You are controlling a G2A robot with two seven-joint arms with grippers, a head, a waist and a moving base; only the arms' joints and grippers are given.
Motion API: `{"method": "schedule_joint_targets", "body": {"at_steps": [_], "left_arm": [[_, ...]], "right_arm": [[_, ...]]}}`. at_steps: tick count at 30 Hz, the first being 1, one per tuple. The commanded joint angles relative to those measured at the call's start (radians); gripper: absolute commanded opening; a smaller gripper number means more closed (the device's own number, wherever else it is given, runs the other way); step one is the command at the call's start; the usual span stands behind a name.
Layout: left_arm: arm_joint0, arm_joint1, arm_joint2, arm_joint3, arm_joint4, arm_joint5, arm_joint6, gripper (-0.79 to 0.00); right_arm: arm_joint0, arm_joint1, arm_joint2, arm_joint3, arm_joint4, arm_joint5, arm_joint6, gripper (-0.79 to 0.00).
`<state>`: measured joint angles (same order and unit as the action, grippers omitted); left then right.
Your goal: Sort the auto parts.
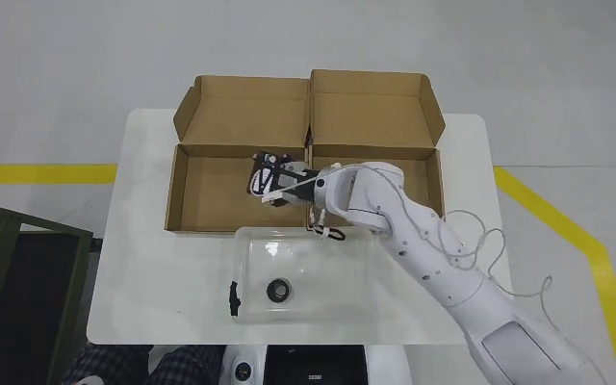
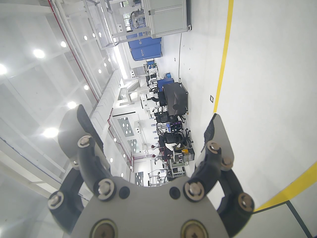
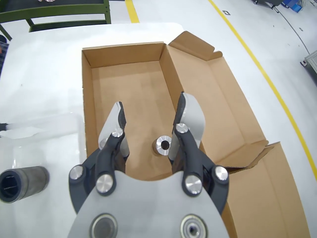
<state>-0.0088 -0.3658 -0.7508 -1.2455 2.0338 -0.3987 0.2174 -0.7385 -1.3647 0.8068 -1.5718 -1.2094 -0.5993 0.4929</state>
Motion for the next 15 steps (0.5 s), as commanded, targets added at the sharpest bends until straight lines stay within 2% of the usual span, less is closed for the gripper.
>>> {"method": "schedule_joint_targets", "body": {"at_steps": [1, 2, 8, 15], "left_arm": [[0.000, 0.000, 0.000, 0.000, 0.000, 0.000, 0.000, 0.000], [0.000, 0.000, 0.000, 0.000, 0.000, 0.000, 0.000, 0.000], [0.000, 0.000, 0.000, 0.000, 0.000, 0.000, 0.000, 0.000], [0.000, 0.000, 0.000, 0.000, 0.000, 0.000, 0.000, 0.000]], "right_arm": [[-0.046, 0.014, 0.033, -0.067, 0.005, -0.024, 0.022, -0.391], [-0.067, 0.020, 0.047, -0.097, 0.006, -0.036, 0.029, -0.360], [-0.186, 0.054, 0.119, -0.236, -0.018, -0.106, 0.063, -0.314], [-0.326, 0.086, 0.166, -0.327, -0.053, -0.169, 0.091, -0.283]]}}
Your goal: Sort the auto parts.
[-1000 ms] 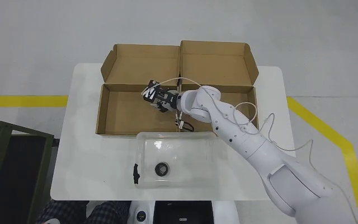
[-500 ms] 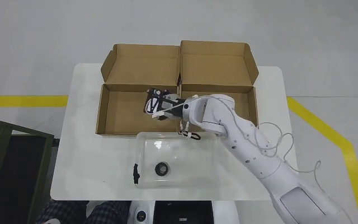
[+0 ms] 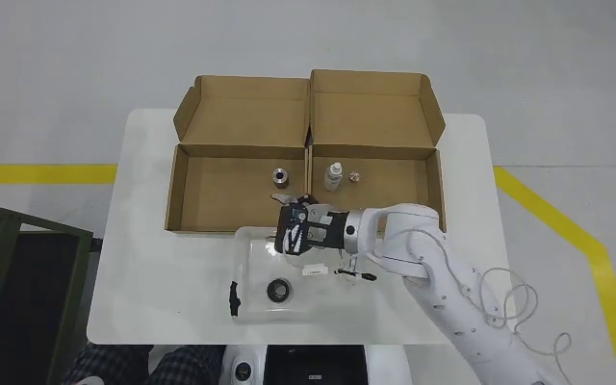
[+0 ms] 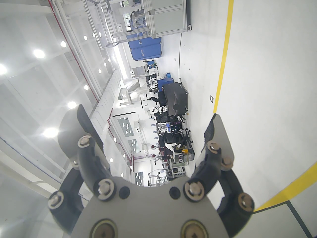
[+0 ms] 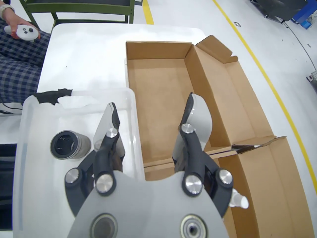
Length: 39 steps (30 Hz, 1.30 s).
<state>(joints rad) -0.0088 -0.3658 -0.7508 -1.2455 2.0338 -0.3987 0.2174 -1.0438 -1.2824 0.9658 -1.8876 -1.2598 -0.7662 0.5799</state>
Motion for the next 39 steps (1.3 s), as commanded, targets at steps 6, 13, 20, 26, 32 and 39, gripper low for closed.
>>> {"method": "schedule_joint_targets", "body": {"at_steps": [6, 13, 20, 26, 32, 39], "left_arm": [[0.000, 0.000, 0.000, 0.000, 0.000, 0.000, 0.000, 0.000], [0.000, 0.000, 0.000, 0.000, 0.000, 0.000, 0.000, 0.000], [0.000, 0.000, 0.000, 0.000, 0.000, 0.000, 0.000, 0.000], [0.000, 0.000, 0.000, 0.000, 0.000, 0.000, 0.000, 0.000], [0.000, 0.000, 0.000, 0.000, 0.000, 0.000, 0.000, 0.000], [0.000, 0.000, 0.000, 0.000, 0.000, 0.000, 0.000, 0.000]], "right_arm": [[-0.127, 0.023, 0.024, -0.066, -0.016, -0.001, 0.014, -0.292], [-0.195, 0.034, -0.003, -0.104, -0.060, -0.001, 0.008, -0.283], [-0.228, 0.042, -0.036, -0.097, -0.115, -0.009, 0.000, -0.265], [-0.251, 0.048, -0.047, -0.092, -0.130, 0.003, -0.008, -0.256], [-0.258, 0.052, -0.065, -0.078, -0.138, -0.003, -0.014, -0.249], [-0.235, 0.050, -0.099, -0.038, -0.137, -0.012, -0.018, -0.228]]}}
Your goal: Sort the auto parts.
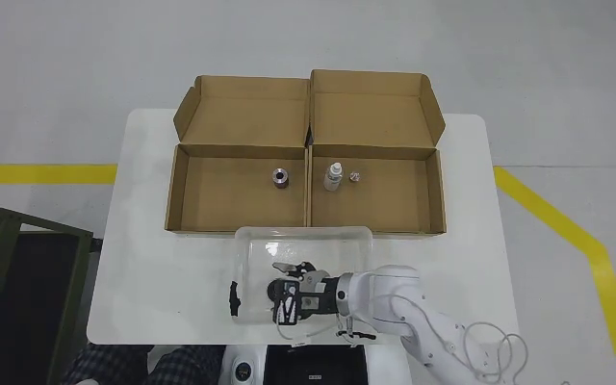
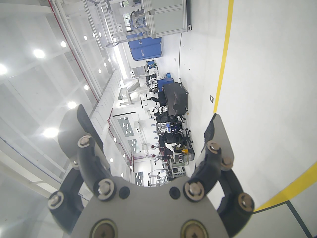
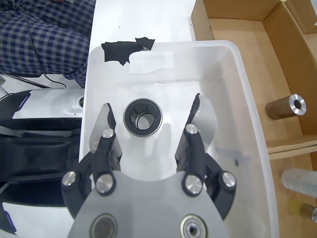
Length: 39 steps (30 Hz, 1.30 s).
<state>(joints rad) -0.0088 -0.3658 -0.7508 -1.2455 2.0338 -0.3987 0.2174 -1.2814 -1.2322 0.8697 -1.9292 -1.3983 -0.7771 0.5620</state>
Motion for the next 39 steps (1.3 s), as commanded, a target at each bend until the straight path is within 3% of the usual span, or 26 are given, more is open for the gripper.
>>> {"method": "schedule_joint_targets", "body": {"at_steps": [1, 20, 30, 32, 34, 36, 39], "left_arm": [[0.000, 0.000, 0.000, 0.000, 0.000, 0.000, 0.000, 0.000], [0.000, 0.000, 0.000, 0.000, 0.000, 0.000, 0.000, 0.000], [0.000, 0.000, 0.000, 0.000, 0.000, 0.000, 0.000, 0.000], [0.000, 0.000, 0.000, 0.000, 0.000, 0.000, 0.000, 0.000], [0.000, 0.000, 0.000, 0.000, 0.000, 0.000, 0.000, 0.000], [0.000, 0.000, 0.000, 0.000, 0.000, 0.000, 0.000, 0.000], [0.000, 0.000, 0.000, 0.000, 0.000, 0.000, 0.000, 0.000]], "right_arm": [[0.009, 0.000, -0.007, 0.010, 0.001, -0.002, 0.001, -0.222], [0.101, -0.011, -0.080, 0.125, 0.018, -0.023, 0.011, -0.185], [0.142, -0.021, -0.113, 0.186, 0.035, -0.007, -0.011, -0.243], [0.149, -0.022, -0.118, 0.195, 0.037, -0.007, -0.012, -0.283], [0.155, -0.023, -0.122, 0.202, 0.041, -0.006, -0.012, -0.394], [0.159, -0.024, -0.125, 0.205, 0.043, -0.006, -0.012, -0.446], [0.163, -0.024, -0.127, 0.207, 0.049, -0.008, -0.010, -0.640]]}}
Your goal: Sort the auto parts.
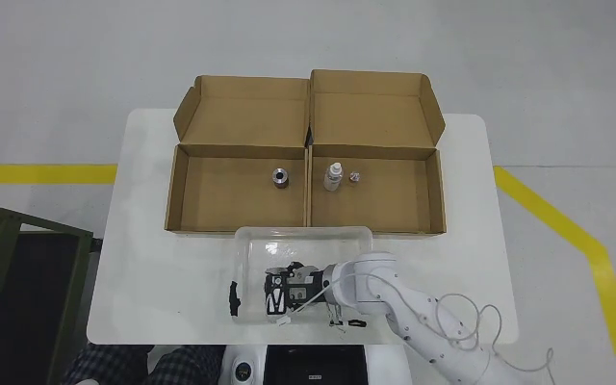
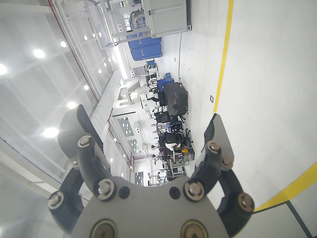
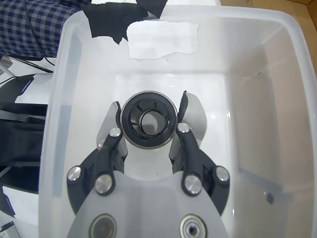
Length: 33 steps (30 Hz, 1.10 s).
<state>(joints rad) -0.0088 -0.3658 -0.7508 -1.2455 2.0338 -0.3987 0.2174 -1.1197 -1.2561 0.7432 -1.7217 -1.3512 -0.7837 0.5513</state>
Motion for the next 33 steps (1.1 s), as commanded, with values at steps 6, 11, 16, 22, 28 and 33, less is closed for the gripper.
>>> {"method": "schedule_joint_targets", "body": {"at_steps": [6, 11, 16, 22, 28, 33], "left_arm": [[0.000, 0.000, 0.000, 0.000, 0.000, 0.000, 0.000, 0.000], [0.000, 0.000, 0.000, 0.000, 0.000, 0.000, 0.000, 0.000], [0.000, 0.000, 0.000, 0.000, 0.000, 0.000, 0.000, 0.000], [0.000, 0.000, 0.000, 0.000, 0.000, 0.000, 0.000, 0.000], [0.000, 0.000, 0.000, 0.000, 0.000, 0.000, 0.000, 0.000], [0.000, 0.000, 0.000, 0.000, 0.000, 0.000, 0.000, 0.000]], "right_arm": [[-0.002, 0.004, 0.010, -0.025, 0.025, -0.004, -0.003, -0.785], [-0.007, 0.010, 0.035, -0.051, 0.051, -0.001, -0.021, -0.785], [-0.013, 0.016, 0.068, -0.064, 0.095, 0.014, -0.050, -0.785], [-0.002, 0.022, 0.126, -0.077, 0.180, 0.032, -0.068, -0.785], [0.003, 0.030, 0.181, -0.107, 0.246, 0.034, -0.079, -0.785], [0.007, 0.036, 0.226, -0.130, 0.324, 0.027, -0.112, -0.785]]}}
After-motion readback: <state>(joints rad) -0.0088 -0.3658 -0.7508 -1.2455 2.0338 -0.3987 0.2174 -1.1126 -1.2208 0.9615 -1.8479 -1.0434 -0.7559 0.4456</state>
